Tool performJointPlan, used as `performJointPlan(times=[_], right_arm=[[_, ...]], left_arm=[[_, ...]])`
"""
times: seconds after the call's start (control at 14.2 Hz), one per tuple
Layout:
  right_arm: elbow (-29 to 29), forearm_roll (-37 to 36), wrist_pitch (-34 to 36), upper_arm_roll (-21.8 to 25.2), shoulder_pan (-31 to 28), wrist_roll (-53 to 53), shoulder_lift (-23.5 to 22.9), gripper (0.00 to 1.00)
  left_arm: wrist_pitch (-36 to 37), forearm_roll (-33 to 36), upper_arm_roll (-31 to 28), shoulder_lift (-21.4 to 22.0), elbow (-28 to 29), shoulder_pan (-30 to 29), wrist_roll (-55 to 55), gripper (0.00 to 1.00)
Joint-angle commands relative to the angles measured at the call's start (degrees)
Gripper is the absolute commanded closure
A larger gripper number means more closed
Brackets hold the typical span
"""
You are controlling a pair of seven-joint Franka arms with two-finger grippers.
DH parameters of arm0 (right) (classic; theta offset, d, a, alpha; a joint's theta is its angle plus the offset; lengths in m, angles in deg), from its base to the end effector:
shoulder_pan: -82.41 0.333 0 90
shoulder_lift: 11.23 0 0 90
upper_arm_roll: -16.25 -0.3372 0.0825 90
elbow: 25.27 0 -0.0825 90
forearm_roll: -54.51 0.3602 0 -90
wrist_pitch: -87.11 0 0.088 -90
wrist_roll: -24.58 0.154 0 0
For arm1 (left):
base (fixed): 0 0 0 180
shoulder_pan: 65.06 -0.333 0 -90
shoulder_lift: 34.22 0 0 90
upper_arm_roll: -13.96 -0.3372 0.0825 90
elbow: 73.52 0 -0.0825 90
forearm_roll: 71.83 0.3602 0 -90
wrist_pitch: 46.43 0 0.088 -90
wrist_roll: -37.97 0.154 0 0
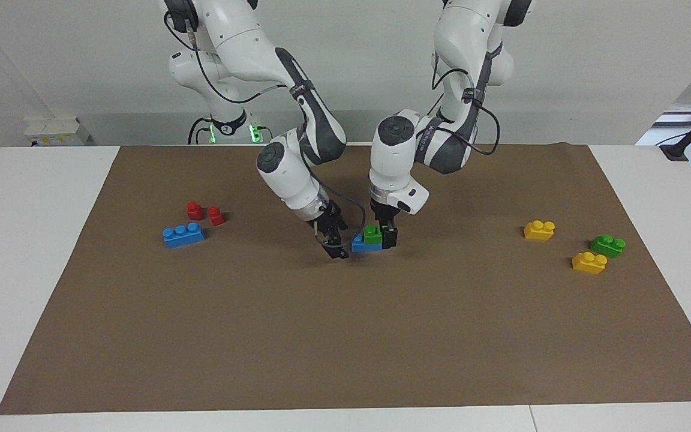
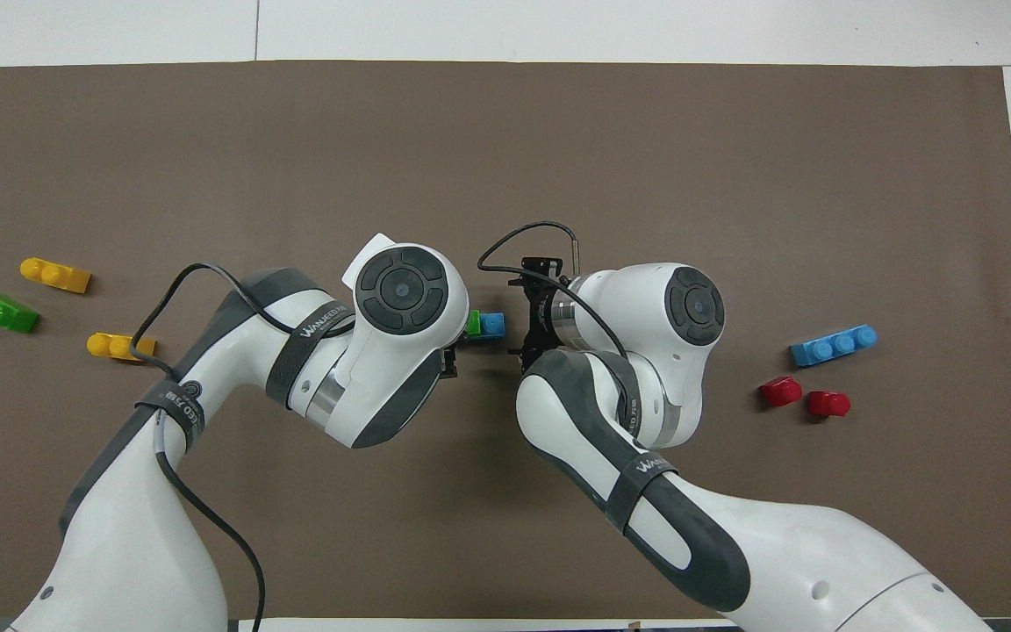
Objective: Remove green block with left arm and hold with right
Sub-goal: 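Grasp the green brick with the left gripper while the right gripper grasps blue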
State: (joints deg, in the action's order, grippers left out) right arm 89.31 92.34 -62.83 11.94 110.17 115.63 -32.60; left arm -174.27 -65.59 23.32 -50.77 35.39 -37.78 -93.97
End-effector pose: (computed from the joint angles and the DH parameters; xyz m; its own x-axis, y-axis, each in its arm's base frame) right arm 0.5365 0.3345 0.2881 0.0170 -0.8928 -0.4501 -0.9952 0.0281 -0.0933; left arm 0.4972 -0.3550 0.3429 -0.0354 0.9994 0.0015 0.9974 0.0352 0.0621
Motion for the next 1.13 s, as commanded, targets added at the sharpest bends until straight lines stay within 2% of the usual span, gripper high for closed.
performJointPlan(times=[0.0, 0.49, 0.56, 0.7, 0.91, 0.98, 1.06], right_arm=[[-0.59, 1.37, -2.54, 0.1, 1.15, 0.44, -1.83, 0.01], [-0.68, 1.37, -4.57, 0.1, 3.09, 0.44, -2.89, 0.03], [-0.68, 1.37, -4.57, 0.1, 3.09, 0.09, -2.89, 0.11], [-0.59, 1.29, -4.57, 0.1, 3.18, -0.18, -2.89, 0.39], [-0.68, 1.29, -4.48, 0.1, 3.0, -0.44, -2.89, 0.91], [-0.68, 1.29, -4.4, 0.1, 2.91, -1.14, -2.98, 1.0], [-0.59, 1.29, -4.48, 0.1, 2.91, -2.19, -2.98, 1.0]], left_arm=[[-1.71, 1.49, -0.74, 0.03, 1.12, 0.94, -1.3, 0.0], [-2.76, 1.49, -0.74, 0.12, 2.01, 0.94, -1.31, 0.0], [-2.76, 1.49, -0.74, 0.12, 2.01, 0.94, -1.31, 0.0], [-2.85, 1.49, -0.74, 0.12, 2.27, 0.85, -1.31, 0.0], [-2.85, 1.49, -0.74, 0.12, 2.27, 0.85, -1.31, 0.0], [-2.85, 1.49, -0.74, 0.12, 2.27, 0.85, -1.31, 0.0], [-2.85, 1.49, -0.74, 0.2, 2.36, 0.85, -1.31, 0.0]])
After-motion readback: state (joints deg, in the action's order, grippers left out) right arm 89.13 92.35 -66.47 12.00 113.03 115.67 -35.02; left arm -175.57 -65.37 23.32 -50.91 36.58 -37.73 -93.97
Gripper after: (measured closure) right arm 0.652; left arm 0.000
